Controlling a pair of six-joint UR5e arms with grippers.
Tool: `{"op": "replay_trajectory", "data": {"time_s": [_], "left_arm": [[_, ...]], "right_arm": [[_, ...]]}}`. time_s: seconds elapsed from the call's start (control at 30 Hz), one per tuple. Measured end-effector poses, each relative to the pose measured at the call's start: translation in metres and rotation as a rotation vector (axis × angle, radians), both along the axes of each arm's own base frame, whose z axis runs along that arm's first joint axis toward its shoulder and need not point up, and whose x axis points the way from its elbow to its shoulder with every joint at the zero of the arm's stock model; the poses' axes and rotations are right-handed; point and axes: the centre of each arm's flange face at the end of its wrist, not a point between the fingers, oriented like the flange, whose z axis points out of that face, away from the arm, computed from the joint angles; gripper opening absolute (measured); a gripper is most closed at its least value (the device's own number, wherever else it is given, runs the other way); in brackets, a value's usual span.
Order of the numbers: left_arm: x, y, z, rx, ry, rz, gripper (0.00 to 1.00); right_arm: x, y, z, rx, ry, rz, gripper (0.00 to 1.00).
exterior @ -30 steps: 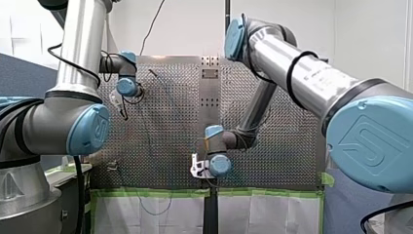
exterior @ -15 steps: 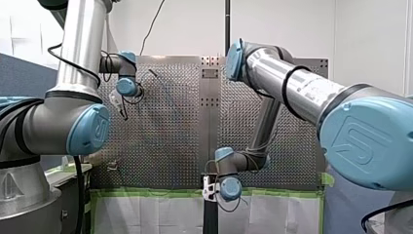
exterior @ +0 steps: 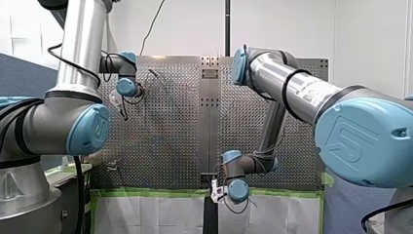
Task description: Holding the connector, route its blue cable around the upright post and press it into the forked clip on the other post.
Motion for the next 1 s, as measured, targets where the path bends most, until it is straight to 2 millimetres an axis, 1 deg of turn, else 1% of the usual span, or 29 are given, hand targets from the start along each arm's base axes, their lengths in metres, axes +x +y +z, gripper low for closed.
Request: {"op": "replay_trajectory", "data": {"time_s": [0.1, 0.23, 0.4, 0.6, 0.73, 1.0], "left_arm": [[0.000, 0.000, 0.000, 0.000, 0.000, 0.000, 0.84], [0.000, 0.000, 0.000, 0.000, 0.000, 0.000, 0.84], [0.000, 0.000, 0.000, -0.001, 0.002, 0.000, 0.84], [0.000, 0.000, -0.001, -0.002, 0.005, 0.001, 0.84], [-0.001, 0.000, -0.001, -0.002, 0.006, 0.000, 0.84], [-0.001, 0.000, -0.001, -0.003, 0.010, 0.002, 0.84]], "right_arm": [[0.001, -0.004, 0.008, -0.010, -0.005, -0.001, 0.00], [0.002, -0.009, 0.023, -0.025, -0.017, -0.004, 0.00], [-0.004, -0.012, 0.042, -0.039, -0.026, -0.013, 0.00], [-0.017, -0.017, 0.065, -0.074, -0.058, -0.028, 0.00], [-0.030, -0.026, 0.080, -0.098, -0.087, -0.035, 0.00], [-0.057, -0.037, 0.101, -0.104, -0.105, -0.038, 0.00]]}}
